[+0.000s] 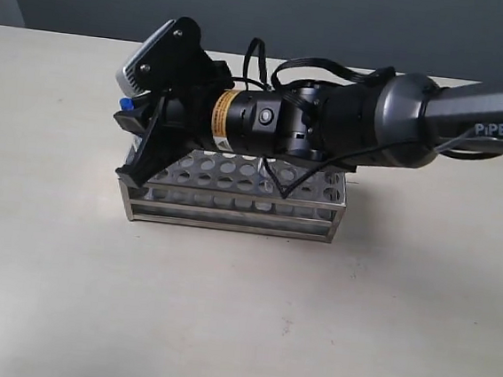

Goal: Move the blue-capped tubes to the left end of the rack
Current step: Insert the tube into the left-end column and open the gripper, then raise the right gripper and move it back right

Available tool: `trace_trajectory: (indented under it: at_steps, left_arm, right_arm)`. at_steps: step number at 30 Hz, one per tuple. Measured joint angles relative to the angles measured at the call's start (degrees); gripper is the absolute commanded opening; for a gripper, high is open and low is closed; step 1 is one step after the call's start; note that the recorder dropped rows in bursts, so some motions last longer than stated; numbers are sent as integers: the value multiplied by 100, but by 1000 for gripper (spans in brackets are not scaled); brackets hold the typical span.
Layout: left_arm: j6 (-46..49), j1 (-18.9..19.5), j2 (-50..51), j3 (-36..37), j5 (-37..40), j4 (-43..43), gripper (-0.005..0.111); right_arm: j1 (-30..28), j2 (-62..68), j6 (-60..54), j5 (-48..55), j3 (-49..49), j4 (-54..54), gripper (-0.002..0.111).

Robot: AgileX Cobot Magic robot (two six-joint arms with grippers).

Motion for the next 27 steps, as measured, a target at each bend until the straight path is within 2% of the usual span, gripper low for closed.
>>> trace_trajectory:
  at_steps: [8, 10, 12, 16, 27]
  left_arm:
    - [0, 0, 0, 0, 0, 0, 1]
    - [0, 0, 0, 0, 0, 0, 1]
    - [0, 0, 0, 0, 0, 0, 1]
    - [0, 0, 0, 0, 0, 0, 1]
    - [0, 0, 0, 0, 0, 0, 1]
  right_arm:
    - [-25, 519, -11, -48, 0, 409, 3]
    - [-25, 641, -11, -48, 0, 528, 26]
    - [-25, 677, -11, -28, 0, 558, 41]
    - [-15, 496, 26, 270, 0, 524, 41]
    - [-200, -1170, -69, 1090, 131, 536, 38]
